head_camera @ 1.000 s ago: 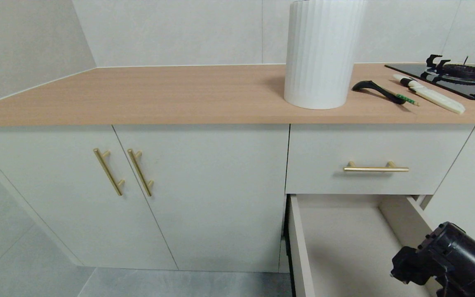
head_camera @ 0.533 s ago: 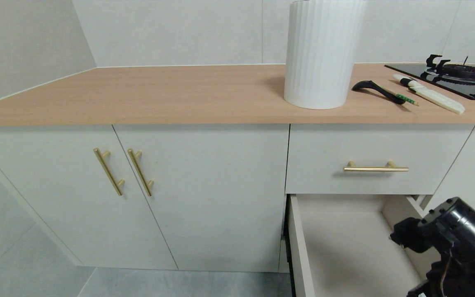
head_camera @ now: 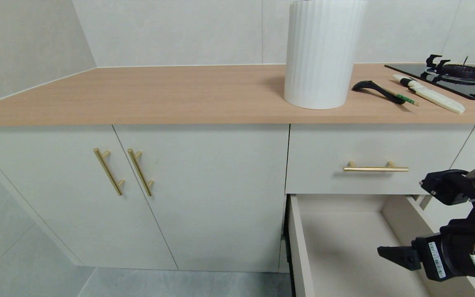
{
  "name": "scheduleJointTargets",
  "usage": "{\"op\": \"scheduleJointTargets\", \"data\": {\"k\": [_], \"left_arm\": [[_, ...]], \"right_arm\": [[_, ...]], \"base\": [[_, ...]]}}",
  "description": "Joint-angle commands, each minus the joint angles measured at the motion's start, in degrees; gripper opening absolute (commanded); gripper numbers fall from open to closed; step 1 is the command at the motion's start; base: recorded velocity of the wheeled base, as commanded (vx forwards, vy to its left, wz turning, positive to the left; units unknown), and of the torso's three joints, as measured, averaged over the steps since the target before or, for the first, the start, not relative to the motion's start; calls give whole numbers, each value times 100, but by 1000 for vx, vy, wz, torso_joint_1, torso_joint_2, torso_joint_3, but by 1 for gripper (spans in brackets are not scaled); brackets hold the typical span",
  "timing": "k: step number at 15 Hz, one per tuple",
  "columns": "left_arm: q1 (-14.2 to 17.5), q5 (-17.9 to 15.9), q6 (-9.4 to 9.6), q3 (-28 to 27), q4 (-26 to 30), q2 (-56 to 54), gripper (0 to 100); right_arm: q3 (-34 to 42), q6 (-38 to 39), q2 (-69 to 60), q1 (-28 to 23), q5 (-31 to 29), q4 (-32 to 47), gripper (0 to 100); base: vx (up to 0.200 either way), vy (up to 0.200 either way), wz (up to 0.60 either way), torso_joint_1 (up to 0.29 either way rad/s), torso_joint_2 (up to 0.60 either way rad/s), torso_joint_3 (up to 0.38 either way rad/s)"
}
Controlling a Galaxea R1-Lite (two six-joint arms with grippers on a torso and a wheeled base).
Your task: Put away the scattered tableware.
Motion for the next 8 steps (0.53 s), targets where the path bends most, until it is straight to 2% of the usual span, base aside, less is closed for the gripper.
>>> {"op": "scheduleJointTargets", "data": {"k": [1,6,8], "left_arm": [[1,0,1,0,-1,2,100],[1,0,1,0,-1,2,100],[1,0,1,0,-1,2,100]], "right_arm": [[26,-5,-161,-42,1,-58,100],[35,-14,-170,-42,-16,-76,100],[44,-23,-178,-42,-16,-76,100]], "base": [[0,0,0,0,0,0],[0,0,0,4,-14,-6],[0,0,0,90,-288,-195]]}}
